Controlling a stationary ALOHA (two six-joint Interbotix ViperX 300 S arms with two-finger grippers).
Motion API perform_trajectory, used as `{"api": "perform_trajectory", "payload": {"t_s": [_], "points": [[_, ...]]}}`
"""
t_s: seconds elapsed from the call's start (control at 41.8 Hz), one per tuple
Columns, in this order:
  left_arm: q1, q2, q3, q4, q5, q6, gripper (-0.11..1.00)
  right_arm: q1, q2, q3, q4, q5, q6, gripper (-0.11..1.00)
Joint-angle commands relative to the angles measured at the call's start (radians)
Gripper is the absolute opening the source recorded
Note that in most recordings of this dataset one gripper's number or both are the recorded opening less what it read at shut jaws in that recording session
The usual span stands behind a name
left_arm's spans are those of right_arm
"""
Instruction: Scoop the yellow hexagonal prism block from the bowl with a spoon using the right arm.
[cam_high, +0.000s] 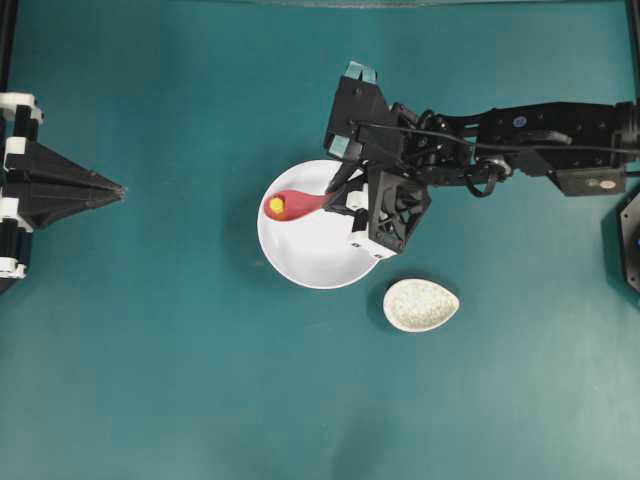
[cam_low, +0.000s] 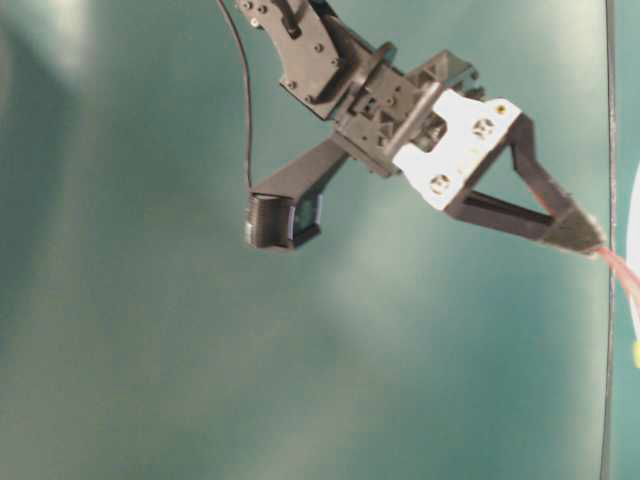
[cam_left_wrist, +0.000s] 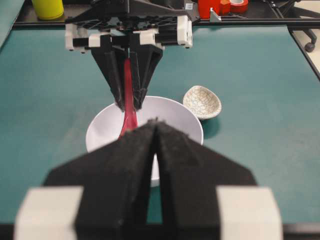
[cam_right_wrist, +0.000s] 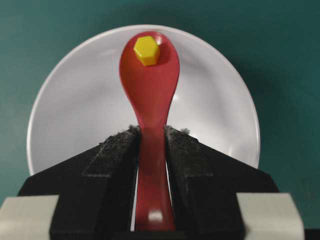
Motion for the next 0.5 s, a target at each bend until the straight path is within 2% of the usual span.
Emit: {"api": "perform_trajectory", "payload": {"t_s": [0.0, 0.144, 0.383, 0.478], "points": [[0.000, 0.005, -0.028, 0.003, -0.009, 0.000, 0.01, 0.006, -0.074, -0.005, -0.005, -0.018, -0.006, 0.22], [0.000, 0.005, -0.028, 0.003, -0.009, -0.002, 0.01, 0.031, -0.160, 0.035, -0.031, -0.095, -0.015, 0.22], [0.000, 0.005, -0.029, 0.002, -0.011, -0.002, 0.01, 0.078, -0.302, 0.198, -0.048, -0.387, -0.015, 0.22], [0.000, 0.003, -0.029, 0.002, -0.012, -0.002, 0.01, 0.078, -0.327, 0.224, -0.046, -0.397, -0.009, 0.22]]}}
